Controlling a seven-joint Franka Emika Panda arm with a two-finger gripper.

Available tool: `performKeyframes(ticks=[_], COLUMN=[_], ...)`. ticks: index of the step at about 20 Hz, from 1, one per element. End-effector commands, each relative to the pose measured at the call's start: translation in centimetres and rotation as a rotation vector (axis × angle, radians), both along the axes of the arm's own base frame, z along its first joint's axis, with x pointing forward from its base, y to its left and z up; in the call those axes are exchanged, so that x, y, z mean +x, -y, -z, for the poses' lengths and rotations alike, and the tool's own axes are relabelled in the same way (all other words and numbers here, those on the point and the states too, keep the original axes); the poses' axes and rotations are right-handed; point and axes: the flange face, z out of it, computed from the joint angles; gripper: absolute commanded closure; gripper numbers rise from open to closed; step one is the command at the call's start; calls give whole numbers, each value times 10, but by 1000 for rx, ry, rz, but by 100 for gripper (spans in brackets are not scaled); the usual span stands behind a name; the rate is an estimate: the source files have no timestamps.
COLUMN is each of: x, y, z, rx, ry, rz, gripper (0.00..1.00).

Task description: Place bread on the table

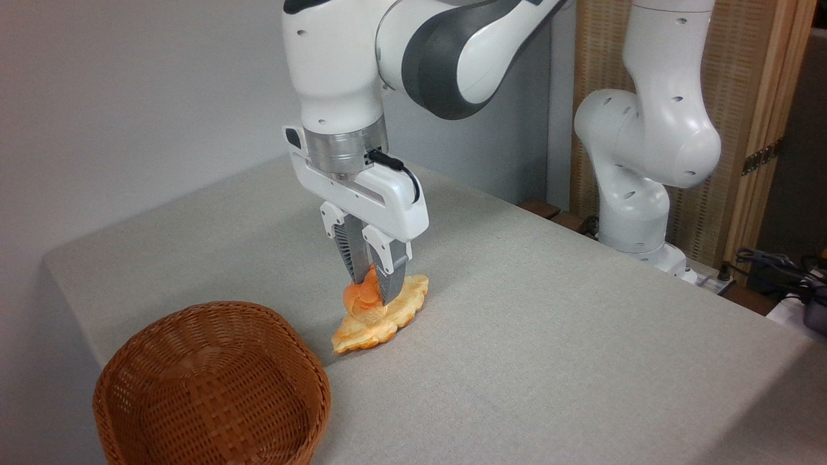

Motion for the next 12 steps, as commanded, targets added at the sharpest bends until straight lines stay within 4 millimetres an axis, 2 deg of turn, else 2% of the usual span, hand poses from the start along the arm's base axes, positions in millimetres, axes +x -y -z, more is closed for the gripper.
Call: performKeyframes(ticks=[1,5,7,9,12], x=[-3,-1,1,10,16], y=[12,12,12,4,3], z=[9,8,0,-30,-50], rx=[15,14,12,4,1], ry=[-26,-19,1,60,103], rz=[39,39,40,24,20], gripper=[0,0,0,0,0])
